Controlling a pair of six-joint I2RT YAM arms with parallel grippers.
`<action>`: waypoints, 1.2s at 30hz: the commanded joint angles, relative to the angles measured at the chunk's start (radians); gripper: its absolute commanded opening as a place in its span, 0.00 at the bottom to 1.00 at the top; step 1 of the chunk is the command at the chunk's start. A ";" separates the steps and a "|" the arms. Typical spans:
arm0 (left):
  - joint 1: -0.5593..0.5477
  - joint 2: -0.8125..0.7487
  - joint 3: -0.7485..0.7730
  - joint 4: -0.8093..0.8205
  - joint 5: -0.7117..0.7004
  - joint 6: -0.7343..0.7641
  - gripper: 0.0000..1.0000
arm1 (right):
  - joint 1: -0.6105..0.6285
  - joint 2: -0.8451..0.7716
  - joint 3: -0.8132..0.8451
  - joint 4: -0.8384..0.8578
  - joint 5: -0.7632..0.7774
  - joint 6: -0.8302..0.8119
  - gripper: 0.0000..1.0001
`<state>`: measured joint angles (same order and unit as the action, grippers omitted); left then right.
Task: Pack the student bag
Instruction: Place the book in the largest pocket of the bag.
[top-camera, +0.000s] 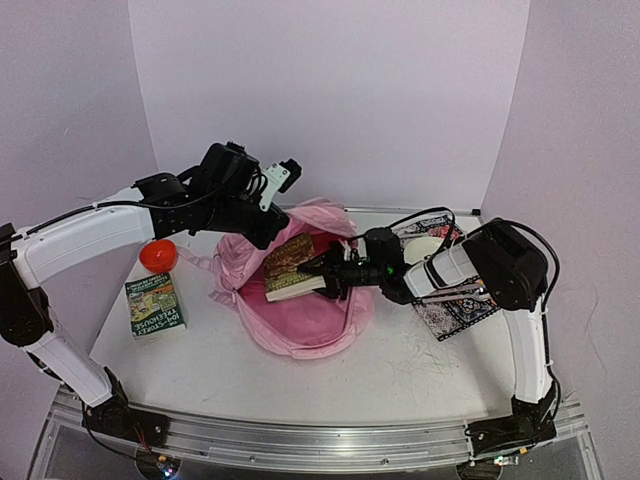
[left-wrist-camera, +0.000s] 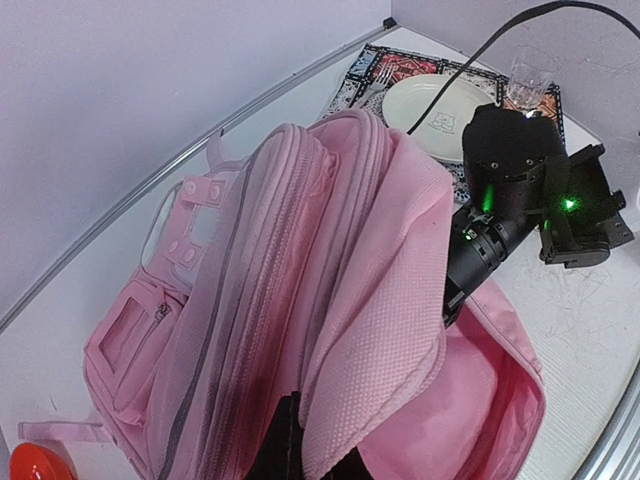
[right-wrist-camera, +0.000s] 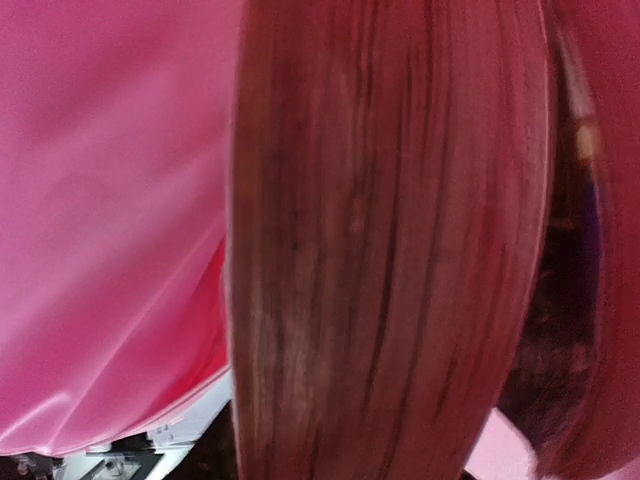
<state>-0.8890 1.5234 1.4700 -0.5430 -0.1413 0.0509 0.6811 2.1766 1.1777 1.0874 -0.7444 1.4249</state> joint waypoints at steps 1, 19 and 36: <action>-0.005 -0.067 0.054 0.135 -0.015 -0.014 0.00 | -0.012 -0.104 0.065 -0.133 0.043 -0.109 0.57; -0.005 0.018 0.126 0.137 -0.052 -0.080 0.00 | 0.019 -0.399 -0.128 -0.468 0.332 -0.252 0.73; -0.005 0.033 0.160 0.137 0.096 -0.106 0.00 | 0.040 -0.179 0.152 -0.474 0.295 -0.296 0.29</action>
<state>-0.8920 1.6047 1.5480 -0.5415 -0.0944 -0.0380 0.7189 1.9557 1.2186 0.5670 -0.4180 1.1709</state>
